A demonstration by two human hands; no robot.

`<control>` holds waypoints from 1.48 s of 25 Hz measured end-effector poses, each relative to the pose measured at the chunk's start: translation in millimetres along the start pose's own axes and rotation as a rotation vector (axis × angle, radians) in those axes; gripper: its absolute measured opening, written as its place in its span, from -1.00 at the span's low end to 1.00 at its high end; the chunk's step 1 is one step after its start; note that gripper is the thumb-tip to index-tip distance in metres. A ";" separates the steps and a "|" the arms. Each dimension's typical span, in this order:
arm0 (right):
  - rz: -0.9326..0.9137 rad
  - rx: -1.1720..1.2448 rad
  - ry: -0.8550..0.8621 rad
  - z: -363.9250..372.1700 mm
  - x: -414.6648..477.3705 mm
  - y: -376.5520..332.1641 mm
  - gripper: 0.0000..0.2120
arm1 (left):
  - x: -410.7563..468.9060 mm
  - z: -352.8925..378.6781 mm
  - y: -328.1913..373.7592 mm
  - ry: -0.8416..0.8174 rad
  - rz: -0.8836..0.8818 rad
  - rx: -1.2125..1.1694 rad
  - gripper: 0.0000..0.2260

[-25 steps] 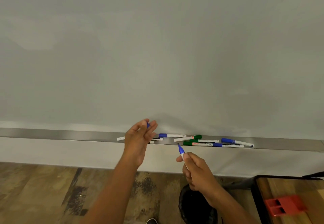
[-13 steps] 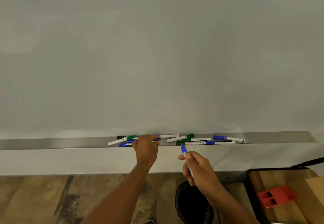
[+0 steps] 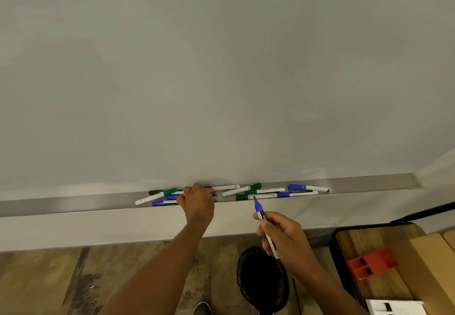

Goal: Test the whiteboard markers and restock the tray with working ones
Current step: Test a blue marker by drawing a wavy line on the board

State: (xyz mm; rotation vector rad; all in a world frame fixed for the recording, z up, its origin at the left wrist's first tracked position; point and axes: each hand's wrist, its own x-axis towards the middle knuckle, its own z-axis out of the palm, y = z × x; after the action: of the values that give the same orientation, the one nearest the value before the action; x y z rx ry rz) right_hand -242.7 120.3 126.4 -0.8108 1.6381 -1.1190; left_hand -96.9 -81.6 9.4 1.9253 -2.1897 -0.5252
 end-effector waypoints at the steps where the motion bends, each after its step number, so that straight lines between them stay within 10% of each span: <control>1: 0.005 -0.006 0.005 -1.3 1.5 -1.6 -0.83 | 0.7 -0.9 -0.2 0.003 0.000 -0.009 -0.90; 9: -0.221 0.069 0.084 -5.2 4.1 -38.6 -0.69 | -13.4 -28.9 -6.1 0.200 0.052 -0.109 -0.55; 16: -0.575 0.321 -0.056 -9.0 8.7 -104.3 -0.72 | -5.6 -164.0 56.5 0.860 0.680 -0.190 -0.64; 21: -0.991 0.303 -0.011 -15.8 17.5 -202.5 -0.65 | 12.3 -341.0 128.5 1.209 0.818 -0.095 -0.47; 28: -1.490 0.265 0.498 -25.8 -4.1 -370.6 -0.79 | 25.4 -475.1 203.7 1.382 0.739 0.069 -0.35; 37: -1.593 0.064 0.900 -46.2 7.1 -469.7 -0.88 | 57.9 -488.7 226.1 1.425 0.702 0.140 -0.28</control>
State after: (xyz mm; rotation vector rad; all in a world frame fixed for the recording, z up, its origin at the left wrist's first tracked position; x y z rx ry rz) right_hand -285.5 -40.8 568.0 -1.8243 1.3632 -2.9190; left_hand -137.8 -186.5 539.2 0.8030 -1.5917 0.8645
